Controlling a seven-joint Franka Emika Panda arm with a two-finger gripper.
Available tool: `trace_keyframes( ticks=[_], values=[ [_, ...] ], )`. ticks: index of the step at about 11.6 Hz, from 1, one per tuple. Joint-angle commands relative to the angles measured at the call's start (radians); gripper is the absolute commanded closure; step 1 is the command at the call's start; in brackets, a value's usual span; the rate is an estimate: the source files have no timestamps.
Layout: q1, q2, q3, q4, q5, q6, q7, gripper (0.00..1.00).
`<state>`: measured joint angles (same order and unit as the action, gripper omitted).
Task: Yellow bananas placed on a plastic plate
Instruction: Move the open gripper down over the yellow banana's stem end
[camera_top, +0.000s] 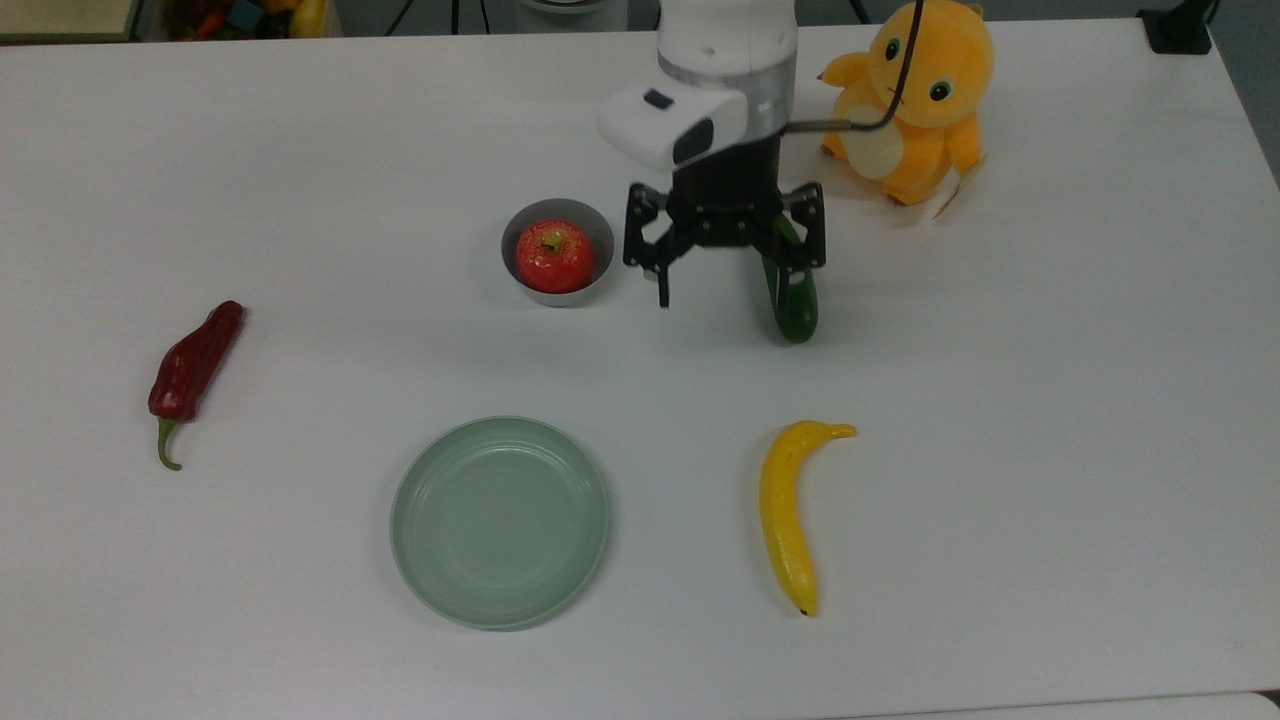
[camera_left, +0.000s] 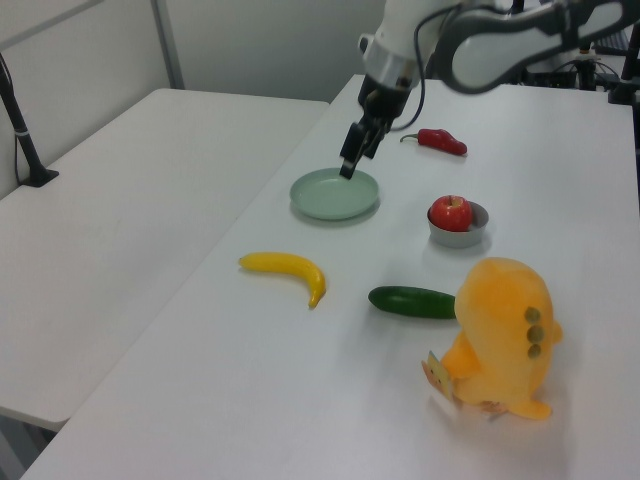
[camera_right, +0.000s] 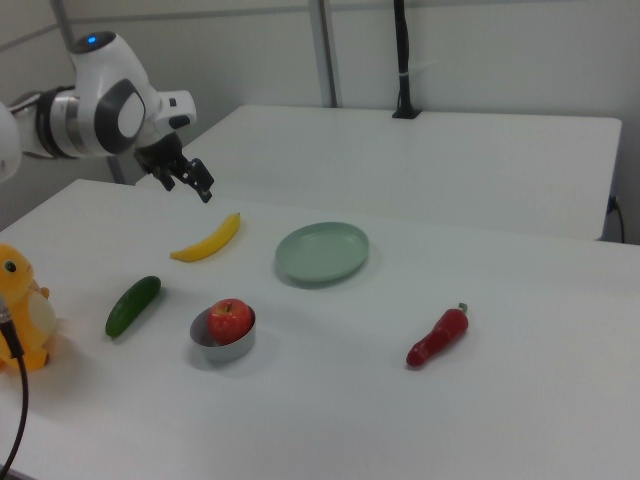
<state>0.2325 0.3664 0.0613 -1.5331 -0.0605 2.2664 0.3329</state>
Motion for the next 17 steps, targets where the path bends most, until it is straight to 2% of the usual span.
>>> trace_keyframes(
  ticks=[1, 6, 9, 11, 16, 17],
  values=[
    [0.037, 0.127, -0.005, 0.043, -0.068, 0.151, 0.058, 0.0],
    [0.054, 0.311, -0.006, 0.168, -0.179, 0.229, 0.208, 0.0],
    [0.068, 0.374, -0.006, 0.179, -0.238, 0.338, 0.302, 0.0],
    [0.08, 0.428, -0.009, 0.218, -0.281, 0.344, 0.346, 0.0],
    [0.082, 0.445, -0.008, 0.212, -0.412, 0.36, 0.454, 0.01],
    [0.08, 0.445, -0.006, 0.211, -0.42, 0.36, 0.454, 0.17]
  ],
)
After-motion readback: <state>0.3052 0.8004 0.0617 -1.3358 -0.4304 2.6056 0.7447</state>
